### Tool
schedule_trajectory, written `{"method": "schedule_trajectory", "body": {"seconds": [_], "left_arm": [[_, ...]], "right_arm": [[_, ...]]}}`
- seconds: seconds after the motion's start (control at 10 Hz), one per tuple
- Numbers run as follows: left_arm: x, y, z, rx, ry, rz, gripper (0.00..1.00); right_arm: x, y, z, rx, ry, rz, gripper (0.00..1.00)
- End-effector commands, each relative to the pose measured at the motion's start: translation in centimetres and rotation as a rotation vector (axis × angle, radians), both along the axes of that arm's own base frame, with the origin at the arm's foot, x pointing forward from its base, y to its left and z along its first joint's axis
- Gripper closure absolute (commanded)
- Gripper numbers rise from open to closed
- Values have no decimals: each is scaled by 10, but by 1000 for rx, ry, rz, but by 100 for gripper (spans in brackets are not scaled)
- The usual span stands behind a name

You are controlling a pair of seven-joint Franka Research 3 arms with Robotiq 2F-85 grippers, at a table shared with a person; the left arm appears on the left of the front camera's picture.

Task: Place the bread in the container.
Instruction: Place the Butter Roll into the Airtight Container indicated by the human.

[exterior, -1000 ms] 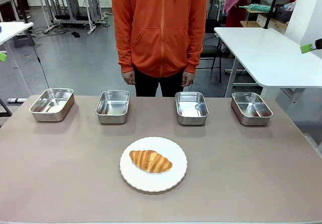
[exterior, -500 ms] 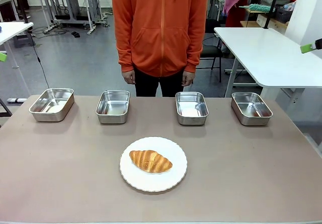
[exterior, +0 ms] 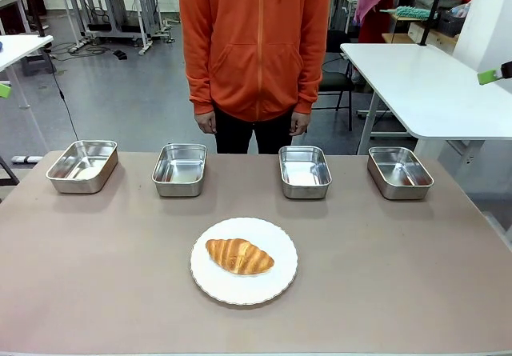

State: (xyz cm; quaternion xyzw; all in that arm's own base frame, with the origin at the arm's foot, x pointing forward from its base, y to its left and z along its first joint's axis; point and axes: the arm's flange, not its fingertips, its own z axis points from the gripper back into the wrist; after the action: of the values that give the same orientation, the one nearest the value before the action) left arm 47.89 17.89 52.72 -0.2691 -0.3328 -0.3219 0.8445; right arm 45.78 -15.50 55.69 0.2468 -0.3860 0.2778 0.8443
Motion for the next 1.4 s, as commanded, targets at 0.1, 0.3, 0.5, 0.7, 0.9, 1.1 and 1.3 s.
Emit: {"method": "schedule_trajectory", "body": {"seconds": [0.1,0.3,0.5,0.7,0.9,1.1,1.3], "left_arm": [[0,1,2,1,-5,-1,0],[0,1,2,1,-5,-1,0],[0,1,2,1,-5,-1,0],[0,1,2,1,-5,-1,0],[0,1,2,1,-5,-1,0],[0,1,2,1,-5,-1,0],[0,1,2,1,-5,-1,0]], "right_arm": [[1,1,1,0,-5,-1,0],[1,1,1,0,-5,-1,0],[1,1,1,0,-5,-1,0],[1,1,1,0,-5,-1,0],[1,1,1,0,-5,-1,0],[1,1,1,0,-5,-1,0],[1,1,1,0,-5,-1,0]]}}
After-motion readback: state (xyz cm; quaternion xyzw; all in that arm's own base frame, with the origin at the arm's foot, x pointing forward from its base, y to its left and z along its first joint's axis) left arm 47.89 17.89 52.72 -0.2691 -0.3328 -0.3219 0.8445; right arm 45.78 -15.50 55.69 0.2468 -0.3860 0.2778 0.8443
